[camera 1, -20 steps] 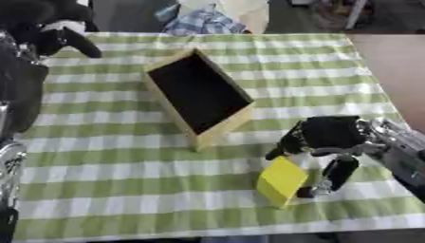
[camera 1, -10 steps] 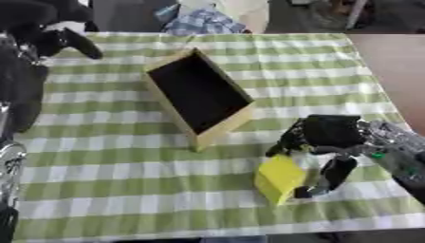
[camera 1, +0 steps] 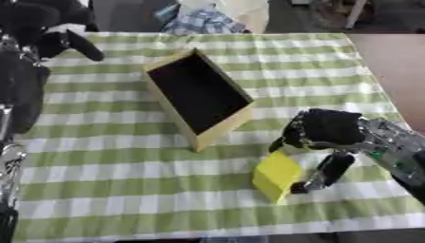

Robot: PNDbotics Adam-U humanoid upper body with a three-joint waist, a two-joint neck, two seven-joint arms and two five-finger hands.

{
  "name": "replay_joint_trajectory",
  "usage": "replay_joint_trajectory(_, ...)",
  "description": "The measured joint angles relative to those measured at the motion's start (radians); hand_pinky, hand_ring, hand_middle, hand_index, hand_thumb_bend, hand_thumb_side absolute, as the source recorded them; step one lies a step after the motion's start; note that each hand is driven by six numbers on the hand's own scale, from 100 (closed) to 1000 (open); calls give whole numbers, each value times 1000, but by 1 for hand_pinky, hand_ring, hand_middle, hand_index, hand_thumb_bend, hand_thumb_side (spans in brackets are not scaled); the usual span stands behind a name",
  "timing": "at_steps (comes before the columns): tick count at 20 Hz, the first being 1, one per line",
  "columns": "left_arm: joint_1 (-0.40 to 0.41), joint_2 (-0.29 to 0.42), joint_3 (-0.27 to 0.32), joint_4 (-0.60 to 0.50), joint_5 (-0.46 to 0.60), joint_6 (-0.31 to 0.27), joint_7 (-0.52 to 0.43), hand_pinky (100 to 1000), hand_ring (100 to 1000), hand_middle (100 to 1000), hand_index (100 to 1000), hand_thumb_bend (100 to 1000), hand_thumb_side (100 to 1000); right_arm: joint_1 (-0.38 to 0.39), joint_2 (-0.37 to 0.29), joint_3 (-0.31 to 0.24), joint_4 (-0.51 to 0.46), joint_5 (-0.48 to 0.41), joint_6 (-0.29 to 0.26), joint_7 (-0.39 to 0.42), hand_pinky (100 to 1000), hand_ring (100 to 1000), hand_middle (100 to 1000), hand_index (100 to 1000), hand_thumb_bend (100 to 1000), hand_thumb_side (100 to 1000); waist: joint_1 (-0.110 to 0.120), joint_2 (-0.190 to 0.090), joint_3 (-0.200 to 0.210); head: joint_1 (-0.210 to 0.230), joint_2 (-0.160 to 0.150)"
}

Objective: Pick up objects on the table and place them in the box.

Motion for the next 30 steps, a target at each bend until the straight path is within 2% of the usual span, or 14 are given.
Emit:
replay_joint_trajectory(3, 0, 0, 0, 0, 0, 0, 0, 600, 796, 744, 782, 100, 601, 0, 0, -1, 4, 0, 0, -6, 121, 290, 270, 753, 304, 539, 0, 0, 0, 0, 0)
replay_joint_trajectory(5, 0, 0, 0, 0, 0, 0, -1, 599, 796, 744, 782, 100, 602, 0, 1, -3, 6, -1, 0, -6, 145, 295, 274, 754, 216, 442, 0, 0, 0, 0, 0)
replay_joint_trajectory(9, 0, 0, 0, 0, 0, 1, -9, 599, 797, 744, 782, 100, 603, 3, 2, -5, 6, -14, 4, -2, 165, 285, 268, 707, 223, 405, 0, 0, 0, 0, 0)
replay_joint_trajectory(11, 1, 0, 0, 0, 0, 2, -12, 599, 797, 743, 782, 100, 603, 5, 3, -7, 6, -19, 7, 1, 170, 264, 250, 661, 280, 438, 0, 0, 0, 0, 0)
replay_joint_trajectory(14, 3, 0, 0, 0, 0, 3, -17, 599, 797, 744, 782, 100, 605, 5, 3, -10, 6, -21, 15, -6, 100, 236, 216, 573, 363, 505, 0, 0, 0, 0, 0)
replay_joint_trajectory(16, 5, 0, 0, 0, 0, 4, -21, 599, 798, 744, 782, 100, 605, 5, 3, -11, 6, -20, 24, -22, 100, 226, 201, 551, 444, 551, 0, 0, 0, 0, 0)
replay_joint_trajectory(18, 5, 0, 0, 0, 0, 5, -23, 599, 798, 744, 782, 100, 607, 5, 3, -16, 6, -15, 31, -41, 100, 224, 194, 552, 477, 576, 0, 0, 0, 0, 0)
replay_joint_trajectory(19, 5, 0, 0, 0, 0, 6, -24, 599, 798, 744, 782, 100, 607, 5, 3, -17, 6, -10, 33, -49, 100, 220, 188, 540, 471, 584, 0, 0, 0, 0, 0)
replay_joint_trajectory(20, 5, 0, 0, 0, 0, 6, -25, 599, 798, 745, 782, 100, 608, 5, 3, -17, 6, -6, 36, -57, 100, 212, 177, 493, 410, 564, 0, 0, 0, 0, 0)
replay_joint_trajectory(22, 5, 0, 0, 0, 0, 6, -28, 599, 798, 745, 783, 100, 608, 5, 1, -24, 8, -4, 42, -69, 100, 200, 173, 478, 369, 566, 1, 0, 0, 1, 0)
replay_joint_trajectory(30, 6, 0, 0, 0, 0, 6, -31, 601, 799, 746, 784, 100, 607, -1, -20, -50, 28, -92, 80, -61, 100, 181, 163, 468, 362, 581, 1, -1, -2, 2, 0)
